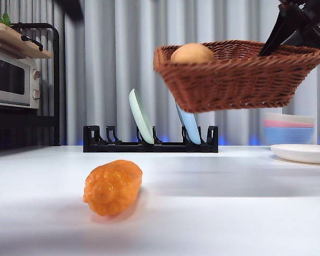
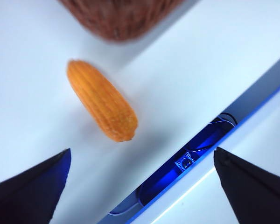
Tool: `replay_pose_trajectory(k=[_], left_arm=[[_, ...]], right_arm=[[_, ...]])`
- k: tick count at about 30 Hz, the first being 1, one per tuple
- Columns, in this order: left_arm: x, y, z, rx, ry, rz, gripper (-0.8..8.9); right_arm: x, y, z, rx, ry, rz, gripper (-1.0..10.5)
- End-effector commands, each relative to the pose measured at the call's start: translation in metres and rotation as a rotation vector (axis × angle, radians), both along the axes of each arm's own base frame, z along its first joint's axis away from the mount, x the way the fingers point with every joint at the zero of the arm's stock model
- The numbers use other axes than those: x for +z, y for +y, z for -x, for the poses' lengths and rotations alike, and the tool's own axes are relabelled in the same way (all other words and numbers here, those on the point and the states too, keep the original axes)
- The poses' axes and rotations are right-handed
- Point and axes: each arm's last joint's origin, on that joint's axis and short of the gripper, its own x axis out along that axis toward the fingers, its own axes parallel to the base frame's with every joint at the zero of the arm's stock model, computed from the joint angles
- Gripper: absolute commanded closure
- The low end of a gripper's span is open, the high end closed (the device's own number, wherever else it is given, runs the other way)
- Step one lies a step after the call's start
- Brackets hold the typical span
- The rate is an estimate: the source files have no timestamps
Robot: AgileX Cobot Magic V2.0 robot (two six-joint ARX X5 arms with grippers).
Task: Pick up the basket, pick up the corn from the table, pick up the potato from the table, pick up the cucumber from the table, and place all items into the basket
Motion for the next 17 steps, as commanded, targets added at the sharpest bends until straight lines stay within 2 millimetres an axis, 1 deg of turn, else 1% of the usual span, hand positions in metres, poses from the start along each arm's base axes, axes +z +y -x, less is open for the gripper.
replay_pose_trajectory(k=[1,3,5,8,12,15,17], left_arm=[[-0.036,-0.001,-0.005,0.105,0.03,0.016,2.43],[-0.054,0.0,-0.014,0.146,0.036,0.048,2.45],[-0.071,0.003,-0.025,0.173,0.077,0.107,2.49],[-0.087,0.009,-0.046,0.23,0.102,0.163,2.49],[-0.097,0.017,-0.073,0.28,0.079,0.156,2.51],[-0.101,0.022,-0.09,0.281,0.096,0.184,2.52],[-0.105,0.024,-0.098,0.288,0.114,0.198,2.52]], right_arm=[[0.007,-0.001,-0.001,0.009,-0.027,-0.027,9.6],[0.007,-0.002,-0.001,0.005,-0.025,-0.027,9.6],[0.007,-0.003,-0.001,0.003,-0.021,-0.026,9.6],[0.007,-0.003,-0.001,0.003,-0.021,-0.026,9.6],[0.007,-0.003,-0.001,0.003,-0.021,-0.026,9.6],[0.007,-0.003,-0.001,0.003,-0.021,-0.026,9.6],[0.007,-0.003,-0.001,0.003,-0.021,-0.026,9.6]])
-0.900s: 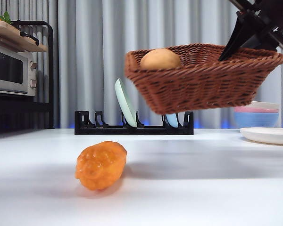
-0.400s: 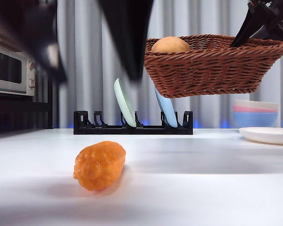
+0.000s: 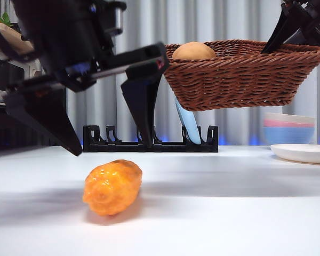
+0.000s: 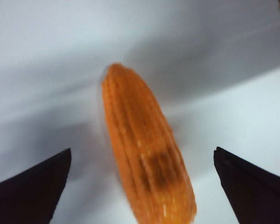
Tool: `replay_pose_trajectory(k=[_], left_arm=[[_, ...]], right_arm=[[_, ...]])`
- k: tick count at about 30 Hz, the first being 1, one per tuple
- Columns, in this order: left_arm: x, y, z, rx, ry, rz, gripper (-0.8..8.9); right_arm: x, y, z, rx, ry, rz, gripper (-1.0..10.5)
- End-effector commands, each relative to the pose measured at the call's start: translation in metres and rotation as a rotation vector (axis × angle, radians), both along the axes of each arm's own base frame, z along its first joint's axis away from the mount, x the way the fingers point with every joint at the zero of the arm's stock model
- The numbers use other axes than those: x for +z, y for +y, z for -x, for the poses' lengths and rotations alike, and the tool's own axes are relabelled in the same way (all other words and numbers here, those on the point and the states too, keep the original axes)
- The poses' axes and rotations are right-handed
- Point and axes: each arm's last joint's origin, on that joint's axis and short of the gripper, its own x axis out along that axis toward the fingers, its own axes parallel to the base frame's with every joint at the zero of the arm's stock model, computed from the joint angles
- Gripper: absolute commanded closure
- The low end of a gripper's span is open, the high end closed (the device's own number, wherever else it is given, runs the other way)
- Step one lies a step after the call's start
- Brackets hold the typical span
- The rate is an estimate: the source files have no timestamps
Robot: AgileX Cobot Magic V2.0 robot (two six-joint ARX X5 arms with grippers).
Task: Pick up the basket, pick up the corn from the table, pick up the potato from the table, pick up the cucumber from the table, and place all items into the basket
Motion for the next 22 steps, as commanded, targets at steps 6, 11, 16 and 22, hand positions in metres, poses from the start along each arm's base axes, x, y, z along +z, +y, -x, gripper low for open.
replay_pose_trajectory(k=[6,11,16,22], left_arm=[[-0.018,0.007,-0.019,-0.043,0.059,-0.02,2.52],[-0.026,0.005,-0.023,-0.059,0.075,-0.037,2.53],[-0.04,0.001,-0.026,-0.073,0.12,-0.054,3.62],[-0.045,-0.002,-0.025,-0.103,0.122,-0.082,7.81]], right_arm=[[0.007,0.0,-0.001,0.0,-0.027,-0.018,9.6],[0.007,0.0,-0.001,-0.002,-0.026,-0.02,9.6],[0.007,0.0,-0.001,-0.003,-0.024,-0.021,9.6],[0.006,0.0,0.0,-0.005,-0.008,-0.024,9.6]])
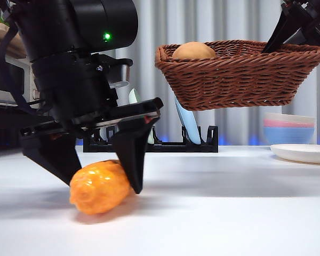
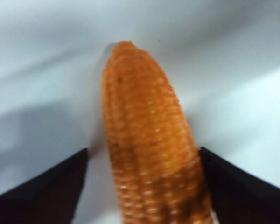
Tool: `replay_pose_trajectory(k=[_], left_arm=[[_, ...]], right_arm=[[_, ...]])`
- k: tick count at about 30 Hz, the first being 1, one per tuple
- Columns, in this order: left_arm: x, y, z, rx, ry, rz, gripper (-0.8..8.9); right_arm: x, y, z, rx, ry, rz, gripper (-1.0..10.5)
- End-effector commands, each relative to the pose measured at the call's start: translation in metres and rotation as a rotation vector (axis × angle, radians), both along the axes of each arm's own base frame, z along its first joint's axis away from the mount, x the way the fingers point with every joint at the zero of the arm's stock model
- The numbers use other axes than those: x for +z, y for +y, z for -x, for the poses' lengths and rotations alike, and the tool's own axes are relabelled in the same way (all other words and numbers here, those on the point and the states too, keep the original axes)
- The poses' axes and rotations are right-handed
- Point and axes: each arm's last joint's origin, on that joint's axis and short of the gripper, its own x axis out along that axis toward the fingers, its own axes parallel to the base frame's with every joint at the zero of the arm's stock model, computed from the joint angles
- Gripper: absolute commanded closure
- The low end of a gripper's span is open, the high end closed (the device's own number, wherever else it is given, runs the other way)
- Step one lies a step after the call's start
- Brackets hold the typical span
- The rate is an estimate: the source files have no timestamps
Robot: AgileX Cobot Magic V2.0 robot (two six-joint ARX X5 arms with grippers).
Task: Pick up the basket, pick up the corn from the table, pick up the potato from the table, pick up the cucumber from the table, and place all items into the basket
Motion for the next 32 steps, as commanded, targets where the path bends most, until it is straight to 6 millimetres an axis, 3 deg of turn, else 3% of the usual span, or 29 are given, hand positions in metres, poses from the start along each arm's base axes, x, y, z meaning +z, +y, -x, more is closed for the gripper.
replay_pose_trajectory(k=[1,5,8,11,15,19,22,25,28,32], left_arm=[[-0.004,-0.001,0.003,-0.047,0.001,-0.026,8.4],[0.003,0.002,0.013,-0.08,0.02,-0.06,8.21],[0.025,0.008,0.03,-0.113,0.007,-0.05,8.21],[0.063,0.015,0.056,-0.163,-0.065,0.058,8.21],[0.13,0.024,0.092,-0.225,-0.236,0.34,8.21],[0.191,0.025,0.105,-0.234,-0.475,0.525,8.21],[0.217,0.017,0.094,-0.198,-0.629,0.506,8.21],[0.227,0.002,0.075,-0.186,-0.687,0.461,8.21],[0.224,-0.015,0.043,-0.15,-0.695,0.381,8.21],[0.203,-0.037,0.003,-0.117,-0.654,0.285,8.21]], right_arm=[[0.006,0.0,0.0,-0.002,-0.01,-0.021,9.6],[0.005,0.0,0.0,-0.002,-0.005,-0.02,9.6],[0.005,0.0,0.001,0.002,-0.005,-0.014,9.6],[0.004,0.001,0.001,0.007,0.001,-0.011,9.6],[0.004,0.006,0.002,0.023,0.006,-0.005,9.6],[0.003,0.014,0.004,0.053,0.014,-0.001,9.6],[0.003,0.023,0.007,0.088,0.015,-0.001,9.6],[0.003,0.031,0.009,0.12,0.015,0.0,9.6],[0.003,0.039,0.011,0.146,0.018,-0.002,9.6],[0.003,0.045,0.014,0.169,0.023,-0.005,9.6]])
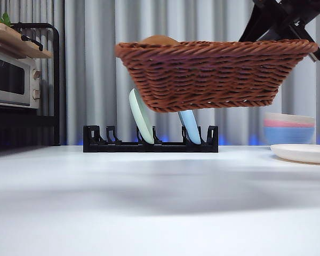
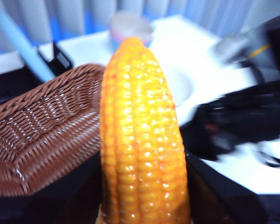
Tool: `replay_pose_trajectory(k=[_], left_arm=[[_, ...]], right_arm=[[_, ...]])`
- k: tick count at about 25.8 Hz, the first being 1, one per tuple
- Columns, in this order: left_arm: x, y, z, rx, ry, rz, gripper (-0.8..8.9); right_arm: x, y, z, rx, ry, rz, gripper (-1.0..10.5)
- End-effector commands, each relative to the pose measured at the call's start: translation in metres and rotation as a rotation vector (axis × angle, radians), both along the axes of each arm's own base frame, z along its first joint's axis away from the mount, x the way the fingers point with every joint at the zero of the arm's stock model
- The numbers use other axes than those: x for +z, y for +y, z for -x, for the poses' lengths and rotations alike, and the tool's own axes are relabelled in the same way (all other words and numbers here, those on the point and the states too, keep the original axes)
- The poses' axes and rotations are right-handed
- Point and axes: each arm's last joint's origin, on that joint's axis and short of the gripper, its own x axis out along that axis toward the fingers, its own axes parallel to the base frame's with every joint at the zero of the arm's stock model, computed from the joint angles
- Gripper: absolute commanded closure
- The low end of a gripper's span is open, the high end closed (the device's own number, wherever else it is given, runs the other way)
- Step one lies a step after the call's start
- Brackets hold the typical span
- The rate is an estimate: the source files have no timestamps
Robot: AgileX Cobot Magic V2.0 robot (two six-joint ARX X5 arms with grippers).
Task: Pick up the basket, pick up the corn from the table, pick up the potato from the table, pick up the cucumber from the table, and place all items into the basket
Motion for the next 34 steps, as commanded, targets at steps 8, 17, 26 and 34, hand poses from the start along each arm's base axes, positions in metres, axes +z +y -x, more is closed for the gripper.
replay_pose_trajectory(k=[8,17,26,34], left_arm=[[-0.034,-0.019,-0.047,0.056,0.062,-0.116,1.37],[0.007,-0.014,-0.04,0.034,0.037,-0.073,1.25],[0.101,0.026,-0.005,0.008,-0.093,-0.02,1.25],[0.124,0.049,0.014,0.015,-0.149,0.036,1.25]], right_arm=[[0.004,0.003,0.002,0.01,0.016,-0.011,9.6],[-0.001,0.003,-0.001,-0.034,0.029,0.02,9.6],[-0.043,0.011,-0.028,-0.05,0.191,0.051,9.6],[-0.085,0.028,-0.055,-0.119,0.329,-0.019,9.6]])
